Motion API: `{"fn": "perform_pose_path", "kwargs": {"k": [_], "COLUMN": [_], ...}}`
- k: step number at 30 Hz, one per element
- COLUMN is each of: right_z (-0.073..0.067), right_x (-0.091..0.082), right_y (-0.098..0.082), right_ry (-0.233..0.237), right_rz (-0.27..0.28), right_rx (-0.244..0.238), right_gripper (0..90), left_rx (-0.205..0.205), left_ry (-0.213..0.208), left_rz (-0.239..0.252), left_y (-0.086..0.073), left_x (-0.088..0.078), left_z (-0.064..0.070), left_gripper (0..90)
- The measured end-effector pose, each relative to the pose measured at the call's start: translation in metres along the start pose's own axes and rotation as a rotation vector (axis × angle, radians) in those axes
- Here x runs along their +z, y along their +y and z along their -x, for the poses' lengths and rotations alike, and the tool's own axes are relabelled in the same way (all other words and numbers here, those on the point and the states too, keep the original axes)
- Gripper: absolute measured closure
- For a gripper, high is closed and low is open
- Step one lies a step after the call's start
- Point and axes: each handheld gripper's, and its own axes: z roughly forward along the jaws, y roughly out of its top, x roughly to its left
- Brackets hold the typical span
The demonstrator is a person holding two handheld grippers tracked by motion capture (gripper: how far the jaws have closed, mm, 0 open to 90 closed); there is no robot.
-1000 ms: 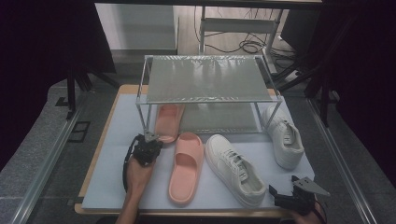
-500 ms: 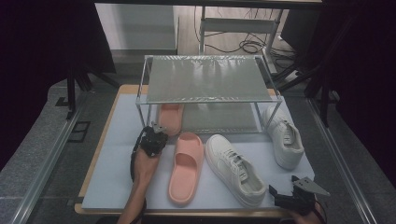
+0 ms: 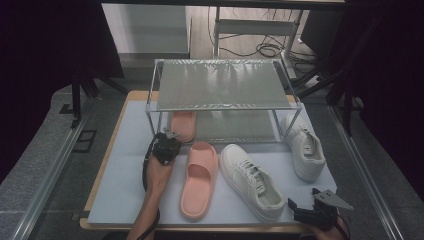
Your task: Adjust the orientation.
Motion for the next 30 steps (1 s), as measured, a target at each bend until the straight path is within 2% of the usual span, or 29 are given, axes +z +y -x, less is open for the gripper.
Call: {"fn": "perform_pose_path", "kwargs": {"k": [6, 15, 17, 20, 23, 25, 30], "right_z": [0.000, 0.000, 0.000, 0.000, 0.000, 0.000, 0.000], "right_x": [0.000, 0.000, 0.000, 0.000, 0.000, 0.000, 0.000], "right_y": [0.000, 0.000, 0.000, 0.000, 0.000, 0.000, 0.000], "right_ry": [0.000, 0.000, 0.000, 0.000, 0.000, -0.001, -0.001], "right_rz": [0.000, -0.001, -0.001, 0.001, 0.001, 0.001, 0.001], "right_rx": [0.000, 0.001, 0.001, 0.001, 0.001, 0.001, 0.001], "right_gripper": [0.0, 0.0, 0.0, 0.0, 0.0, 0.0, 0.0], "left_rx": [-0.016, -0.027, -0.025, -0.019, -0.012, -0.011, -0.003], "left_ry": [-0.045, -0.079, -0.088, -0.098, -0.127, -0.149, -0.172], "left_rz": [0.025, 0.071, 0.076, 0.079, 0.081, 0.082, 0.082], "left_y": [-0.007, -0.019, -0.023, -0.026, -0.032, -0.037, -0.046], "left_x": [-0.017, -0.053, -0.065, -0.073, -0.088, -0.093, -0.098], "left_z": [0.002, 0.005, 0.009, 0.012, 0.021, 0.026, 0.037], "left_gripper": [81.6, 66.5, 64.2, 61.1, 60.3, 60.7, 60.1]}}
